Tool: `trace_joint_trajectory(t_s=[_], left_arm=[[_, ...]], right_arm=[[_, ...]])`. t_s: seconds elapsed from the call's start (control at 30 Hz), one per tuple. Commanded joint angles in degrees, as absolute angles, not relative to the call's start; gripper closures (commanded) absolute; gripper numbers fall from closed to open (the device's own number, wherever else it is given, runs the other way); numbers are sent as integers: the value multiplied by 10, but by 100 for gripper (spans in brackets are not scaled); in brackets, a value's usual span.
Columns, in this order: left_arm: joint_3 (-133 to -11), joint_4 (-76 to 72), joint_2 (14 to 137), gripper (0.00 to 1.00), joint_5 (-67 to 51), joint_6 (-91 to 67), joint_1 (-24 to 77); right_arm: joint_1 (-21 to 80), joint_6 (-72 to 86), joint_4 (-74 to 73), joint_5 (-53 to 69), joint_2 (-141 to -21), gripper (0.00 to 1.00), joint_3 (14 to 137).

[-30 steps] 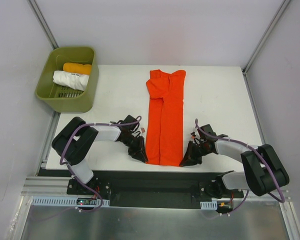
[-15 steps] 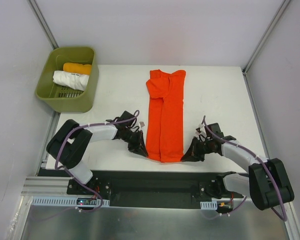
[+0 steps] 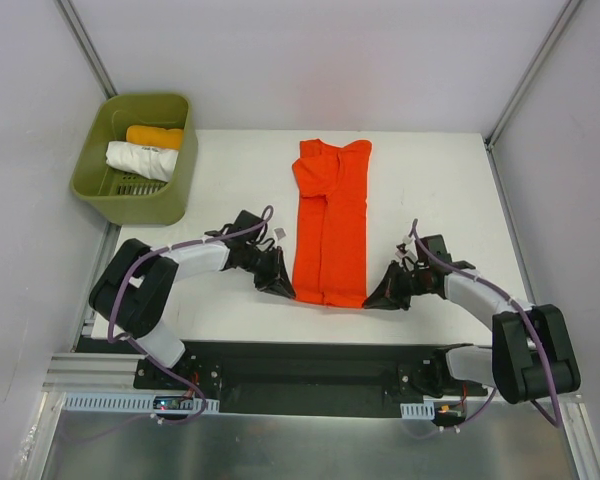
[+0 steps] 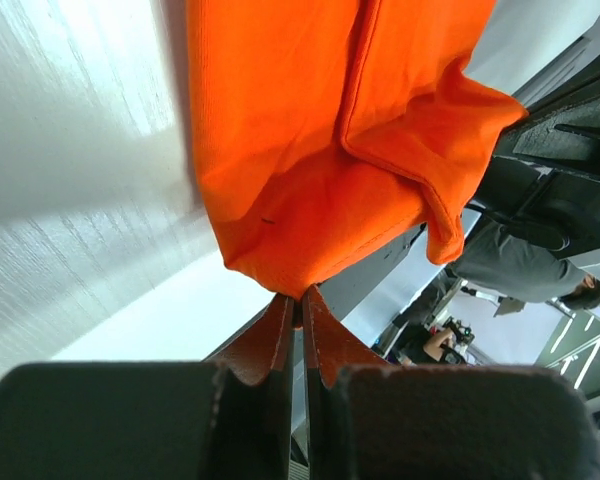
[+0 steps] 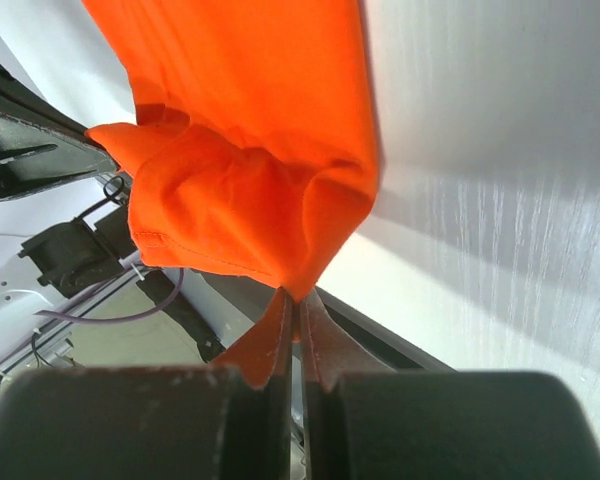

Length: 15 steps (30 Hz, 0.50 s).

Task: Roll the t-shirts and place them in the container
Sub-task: Roll the T-shirt to the center of the board.

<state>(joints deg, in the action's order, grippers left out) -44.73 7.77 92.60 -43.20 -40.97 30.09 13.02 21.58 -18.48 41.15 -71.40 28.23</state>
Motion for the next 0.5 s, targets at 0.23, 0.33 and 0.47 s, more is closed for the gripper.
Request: trace_joint_trajectory(t_s=[0.23,0.33,0.47], left_arm=[[-499,86,960,100,-409,-380,285],[-514,92,976,100,-403,-374,279],[-531,105,997,100,-386,-368,276]], right_arm=[[119,200,-162,409,-772,99,337],[114,190,-159,404,-793,99,360],[112,180,-162,403,-820,99,381]])
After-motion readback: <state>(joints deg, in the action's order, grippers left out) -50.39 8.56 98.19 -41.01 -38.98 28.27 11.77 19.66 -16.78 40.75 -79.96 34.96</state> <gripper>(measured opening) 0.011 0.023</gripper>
